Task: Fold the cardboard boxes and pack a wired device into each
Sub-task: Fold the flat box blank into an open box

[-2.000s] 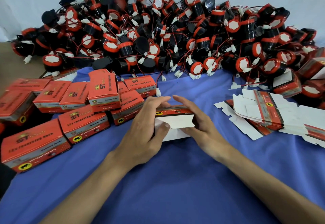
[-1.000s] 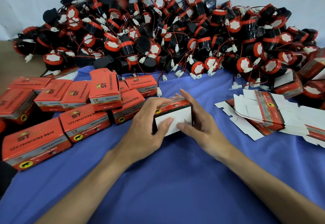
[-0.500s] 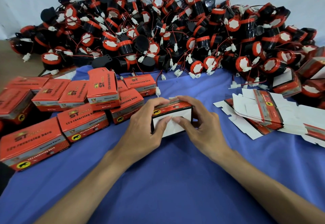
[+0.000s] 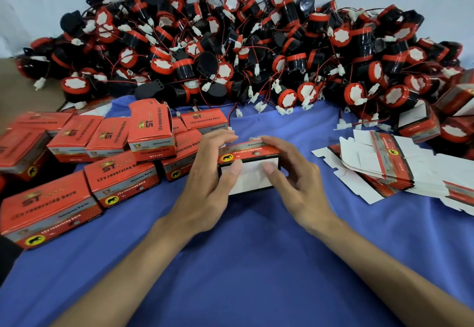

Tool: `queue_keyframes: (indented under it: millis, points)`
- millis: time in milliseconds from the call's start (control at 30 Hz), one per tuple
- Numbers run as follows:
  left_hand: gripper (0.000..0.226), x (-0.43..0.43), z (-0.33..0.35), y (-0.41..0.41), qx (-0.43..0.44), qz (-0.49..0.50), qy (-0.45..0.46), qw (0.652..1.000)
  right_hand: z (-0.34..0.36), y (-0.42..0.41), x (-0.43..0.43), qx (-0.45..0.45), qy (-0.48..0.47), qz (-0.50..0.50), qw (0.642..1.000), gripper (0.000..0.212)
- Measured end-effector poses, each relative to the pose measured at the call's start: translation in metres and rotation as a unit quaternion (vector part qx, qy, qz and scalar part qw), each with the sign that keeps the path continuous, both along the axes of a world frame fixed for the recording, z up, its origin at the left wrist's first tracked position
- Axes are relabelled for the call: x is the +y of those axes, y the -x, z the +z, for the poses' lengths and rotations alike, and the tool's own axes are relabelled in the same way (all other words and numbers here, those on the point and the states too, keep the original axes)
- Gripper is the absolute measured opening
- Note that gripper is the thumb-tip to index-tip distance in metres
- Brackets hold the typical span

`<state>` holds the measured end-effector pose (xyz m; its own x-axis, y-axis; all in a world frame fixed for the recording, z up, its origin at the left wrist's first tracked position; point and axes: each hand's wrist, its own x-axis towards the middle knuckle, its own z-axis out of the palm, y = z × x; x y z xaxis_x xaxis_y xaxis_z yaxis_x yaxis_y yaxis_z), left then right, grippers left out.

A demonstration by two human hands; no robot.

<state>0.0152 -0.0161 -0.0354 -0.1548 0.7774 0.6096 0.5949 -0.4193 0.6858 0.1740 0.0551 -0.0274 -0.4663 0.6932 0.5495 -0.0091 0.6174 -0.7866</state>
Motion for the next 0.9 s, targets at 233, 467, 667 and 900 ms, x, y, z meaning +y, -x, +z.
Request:
queue_keyframes:
  millis: [233, 467, 667, 900]
  points:
    - [0.050, 0.001, 0.002, 0.000, -0.044, 0.010, 0.051, 0.998, -0.002, 0.002, 0.003, 0.016, 0.042, -0.033, 0.998, 0.026]
    - [0.040, -0.003, 0.009, 0.003, -0.154, -0.084, 0.096, 0.980, -0.006, 0.000, 0.003, -0.005, -0.011, -0.024, 1.000, 0.036]
    - [0.043, -0.005, 0.013, 0.003, -0.200, -0.101, 0.110, 0.968, -0.006, 0.001, 0.002, -0.021, -0.119, -0.006, 0.993, 0.036]
    - [0.049, -0.007, 0.014, -0.004, -0.149, -0.090, 0.106, 0.979, -0.004, 0.001, 0.000, -0.013, -0.100, -0.005, 0.995, 0.042]
